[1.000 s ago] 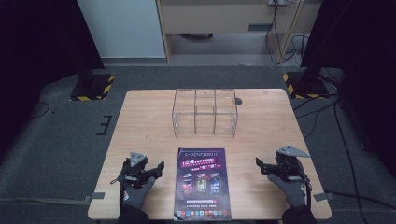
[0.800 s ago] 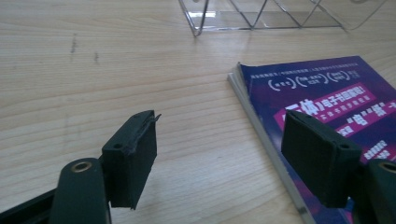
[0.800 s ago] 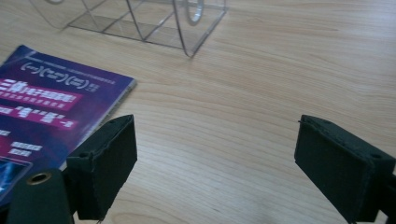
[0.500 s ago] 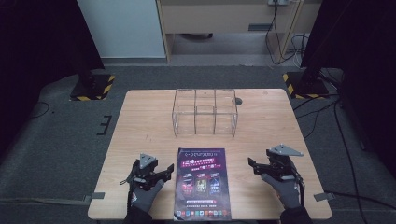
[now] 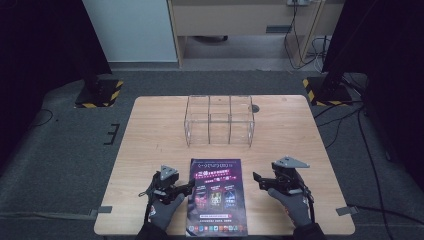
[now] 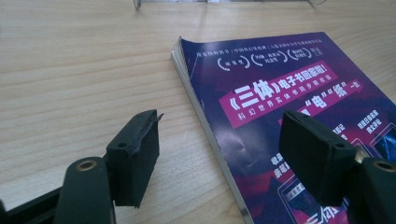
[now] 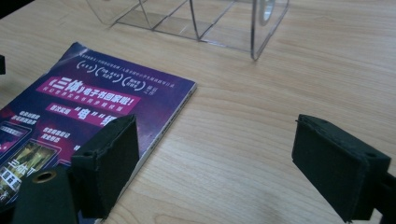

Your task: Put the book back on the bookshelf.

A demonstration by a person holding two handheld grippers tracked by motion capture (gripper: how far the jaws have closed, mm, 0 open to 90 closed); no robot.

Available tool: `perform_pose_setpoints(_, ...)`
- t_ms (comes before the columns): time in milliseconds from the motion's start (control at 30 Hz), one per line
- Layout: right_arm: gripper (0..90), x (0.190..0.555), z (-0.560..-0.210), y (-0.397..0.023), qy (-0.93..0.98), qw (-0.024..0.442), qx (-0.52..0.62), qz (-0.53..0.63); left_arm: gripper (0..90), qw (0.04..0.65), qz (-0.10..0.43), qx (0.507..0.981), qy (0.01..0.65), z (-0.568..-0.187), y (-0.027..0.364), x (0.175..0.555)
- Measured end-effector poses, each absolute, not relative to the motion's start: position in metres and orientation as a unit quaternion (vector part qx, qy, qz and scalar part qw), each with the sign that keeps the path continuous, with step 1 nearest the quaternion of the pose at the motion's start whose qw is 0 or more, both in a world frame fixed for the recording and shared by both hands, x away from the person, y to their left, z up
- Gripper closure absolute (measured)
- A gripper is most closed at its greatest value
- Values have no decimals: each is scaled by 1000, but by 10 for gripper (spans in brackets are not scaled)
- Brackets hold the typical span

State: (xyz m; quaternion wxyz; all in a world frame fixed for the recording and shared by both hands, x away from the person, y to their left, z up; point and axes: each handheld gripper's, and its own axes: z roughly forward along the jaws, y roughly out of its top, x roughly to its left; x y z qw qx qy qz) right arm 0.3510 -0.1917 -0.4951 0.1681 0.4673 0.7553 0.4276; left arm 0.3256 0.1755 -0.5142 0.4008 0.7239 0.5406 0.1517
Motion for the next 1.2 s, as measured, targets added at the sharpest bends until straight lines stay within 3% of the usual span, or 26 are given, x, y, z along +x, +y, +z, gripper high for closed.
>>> perform_pose_setpoints(733, 165, 345, -512, -132, 782, 131, 444, 418, 291, 388, 132, 732, 544, -528, 161, 331)
perform_pose_setpoints(1200, 187, 347, -528, -118, 795, 123, 450, 387, 287, 395, 125, 730, 543, -529, 157, 331)
